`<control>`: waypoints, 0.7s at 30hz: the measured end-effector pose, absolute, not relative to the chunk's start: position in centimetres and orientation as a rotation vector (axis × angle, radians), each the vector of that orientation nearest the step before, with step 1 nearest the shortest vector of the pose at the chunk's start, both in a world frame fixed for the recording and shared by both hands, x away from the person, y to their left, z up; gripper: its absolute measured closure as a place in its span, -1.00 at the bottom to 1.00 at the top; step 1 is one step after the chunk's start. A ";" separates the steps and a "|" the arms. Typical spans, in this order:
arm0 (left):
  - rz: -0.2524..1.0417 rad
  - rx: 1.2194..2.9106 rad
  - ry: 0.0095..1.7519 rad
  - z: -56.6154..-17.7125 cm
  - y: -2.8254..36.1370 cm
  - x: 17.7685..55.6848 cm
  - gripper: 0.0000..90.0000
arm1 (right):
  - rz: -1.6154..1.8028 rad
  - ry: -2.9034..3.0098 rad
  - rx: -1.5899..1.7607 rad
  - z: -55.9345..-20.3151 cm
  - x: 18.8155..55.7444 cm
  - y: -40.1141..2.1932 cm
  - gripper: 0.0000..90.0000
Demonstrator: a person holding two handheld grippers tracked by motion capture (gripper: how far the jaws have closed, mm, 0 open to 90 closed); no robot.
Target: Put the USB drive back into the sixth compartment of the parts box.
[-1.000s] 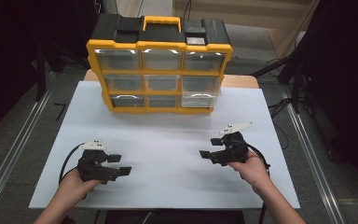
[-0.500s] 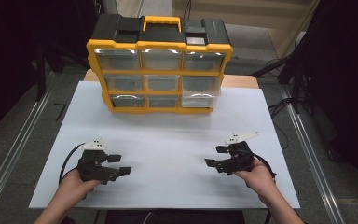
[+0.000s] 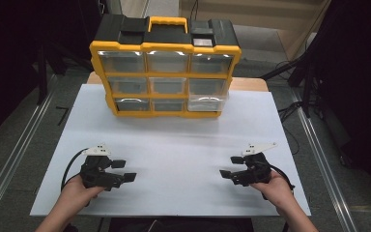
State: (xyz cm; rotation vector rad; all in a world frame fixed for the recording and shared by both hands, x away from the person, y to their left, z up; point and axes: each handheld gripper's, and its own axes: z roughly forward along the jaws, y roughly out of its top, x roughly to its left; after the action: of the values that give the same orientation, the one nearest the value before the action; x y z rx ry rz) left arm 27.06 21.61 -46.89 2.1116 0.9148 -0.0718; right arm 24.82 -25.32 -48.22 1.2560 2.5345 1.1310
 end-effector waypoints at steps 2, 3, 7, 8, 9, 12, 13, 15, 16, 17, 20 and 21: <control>-0.072 2.111 0.915 -46.9 21.6 27.0 -0.41 | 1.124 2.537 1.263 -48.4 24.6 -25.6 -0.44; -0.070 2.110 0.915 -46.9 21.6 27.0 -0.41 | 1.124 2.533 1.264 -48.5 24.6 -25.7 -0.44; -0.072 2.112 0.911 -46.9 21.6 27.0 -0.41 | 1.125 2.516 1.293 -48.6 24.4 -26.3 -0.44; -0.072 2.112 0.911 -46.9 21.6 27.0 -0.41 | 1.124 2.516 1.296 -48.7 24.3 -26.5 -0.44; -0.072 2.112 0.911 -46.9 21.6 27.0 -0.41 | 1.123 2.512 1.301 -48.7 24.3 -26.5 -0.44; -0.072 2.113 0.911 -46.9 21.6 27.1 -0.41 | 1.119 2.513 1.307 -48.8 24.4 -26.6 -0.44; -0.073 2.113 0.911 -46.9 21.6 27.1 -0.41 | 1.118 2.514 1.307 -48.8 24.4 -26.6 -0.44; -0.072 2.114 0.911 -46.9 21.6 27.1 -0.41 | 1.113 2.520 1.308 -48.8 24.4 -26.6 -0.44; -0.072 2.114 0.910 -46.9 21.5 27.1 -0.41 | 1.110 2.521 1.307 -48.8 24.5 -26.6 -0.44; -0.072 2.112 0.911 -46.9 21.5 27.0 -0.41 | 1.106 2.524 1.305 -48.8 24.5 -26.6 -0.44; -0.069 2.115 0.913 -46.9 21.5 27.0 -0.41 | 1.099 2.523 1.309 -48.9 24.5 -26.6 -0.44; -0.070 2.116 0.912 -46.9 21.5 27.1 -0.41 | 1.100 2.523 1.314 -48.9 24.5 -26.6 -0.44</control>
State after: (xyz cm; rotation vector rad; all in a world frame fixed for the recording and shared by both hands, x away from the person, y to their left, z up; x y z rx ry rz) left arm 27.05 21.47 -46.89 2.1164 0.9118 -0.0703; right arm 24.54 -26.62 -48.91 1.3142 2.5231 1.0998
